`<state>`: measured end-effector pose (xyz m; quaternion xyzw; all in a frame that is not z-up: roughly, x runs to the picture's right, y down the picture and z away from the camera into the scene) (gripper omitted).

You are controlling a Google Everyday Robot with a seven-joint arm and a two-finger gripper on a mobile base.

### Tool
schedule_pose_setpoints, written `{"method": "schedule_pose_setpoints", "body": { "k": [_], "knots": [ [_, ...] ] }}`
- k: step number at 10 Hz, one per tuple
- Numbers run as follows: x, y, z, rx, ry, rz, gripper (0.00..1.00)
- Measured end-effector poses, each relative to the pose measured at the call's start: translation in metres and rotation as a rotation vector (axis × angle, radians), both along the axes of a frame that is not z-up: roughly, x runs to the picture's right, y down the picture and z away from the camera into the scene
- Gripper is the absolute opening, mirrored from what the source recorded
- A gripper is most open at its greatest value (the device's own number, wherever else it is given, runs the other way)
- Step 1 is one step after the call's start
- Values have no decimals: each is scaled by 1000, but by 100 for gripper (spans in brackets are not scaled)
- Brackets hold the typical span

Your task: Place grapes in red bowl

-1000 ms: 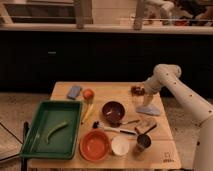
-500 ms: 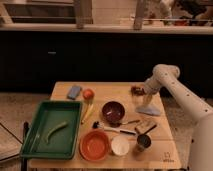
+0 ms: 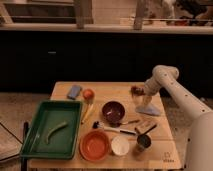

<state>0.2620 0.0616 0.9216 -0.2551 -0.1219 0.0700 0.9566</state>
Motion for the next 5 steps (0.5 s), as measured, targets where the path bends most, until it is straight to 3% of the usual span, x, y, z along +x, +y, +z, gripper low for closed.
{"method": "schedule_pose_setpoints", "body": {
  "k": [5],
  "knots": [
    [-2,-12,13,36,16,105,80]
  ]
}}
